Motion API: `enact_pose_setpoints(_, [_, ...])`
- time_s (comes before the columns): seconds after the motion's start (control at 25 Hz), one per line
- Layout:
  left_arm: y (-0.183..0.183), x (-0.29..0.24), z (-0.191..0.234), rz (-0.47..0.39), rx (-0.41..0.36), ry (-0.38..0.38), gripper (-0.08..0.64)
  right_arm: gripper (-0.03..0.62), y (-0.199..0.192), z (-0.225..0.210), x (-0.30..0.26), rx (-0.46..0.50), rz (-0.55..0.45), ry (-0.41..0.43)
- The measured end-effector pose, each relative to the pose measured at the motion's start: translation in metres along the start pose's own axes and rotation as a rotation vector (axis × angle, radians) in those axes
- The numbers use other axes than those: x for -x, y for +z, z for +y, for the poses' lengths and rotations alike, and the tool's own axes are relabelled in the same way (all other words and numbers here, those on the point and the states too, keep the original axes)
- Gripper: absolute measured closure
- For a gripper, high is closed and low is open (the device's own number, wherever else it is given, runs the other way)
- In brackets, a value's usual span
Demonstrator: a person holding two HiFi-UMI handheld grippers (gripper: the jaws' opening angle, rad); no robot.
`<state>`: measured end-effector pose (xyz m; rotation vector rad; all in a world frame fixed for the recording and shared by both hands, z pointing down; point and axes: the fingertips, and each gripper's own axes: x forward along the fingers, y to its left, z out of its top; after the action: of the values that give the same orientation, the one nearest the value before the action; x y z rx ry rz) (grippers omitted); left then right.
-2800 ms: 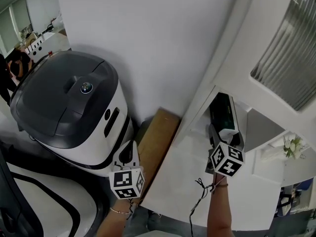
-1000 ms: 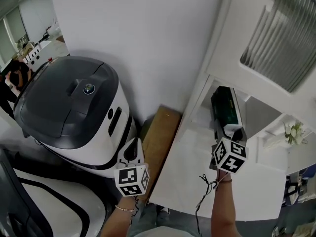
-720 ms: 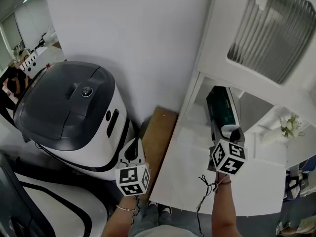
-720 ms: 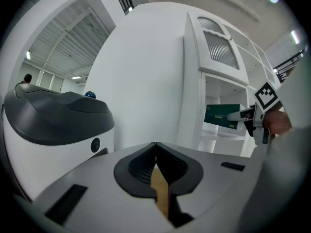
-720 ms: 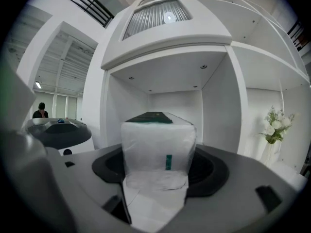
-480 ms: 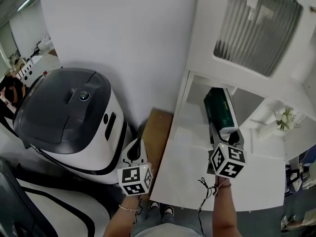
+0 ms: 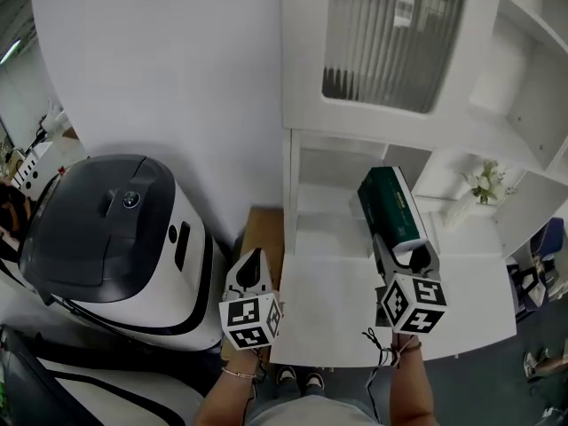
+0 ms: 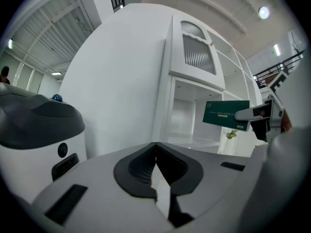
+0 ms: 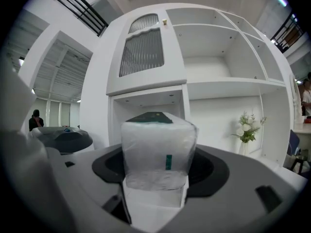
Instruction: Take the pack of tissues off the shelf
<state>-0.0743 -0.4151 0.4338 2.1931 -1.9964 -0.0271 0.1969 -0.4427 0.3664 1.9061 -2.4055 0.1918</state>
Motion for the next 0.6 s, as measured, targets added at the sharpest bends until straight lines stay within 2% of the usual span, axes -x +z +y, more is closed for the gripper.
enact_pose_setpoints(0.24, [-0.005,-0.017,-0.037,0.015,-0.011,-0.088,0.541,0.256,-0.001,-0.030,0.037,-0.008,-0.017,-0.066])
enact_pose_setpoints(0.6, [-0.004,-0.042,-0.106,0.012,-0.018,-0.226,0.541,0.256,-0.009,-0.095,0.091,-0.001,-0.040,-0.257])
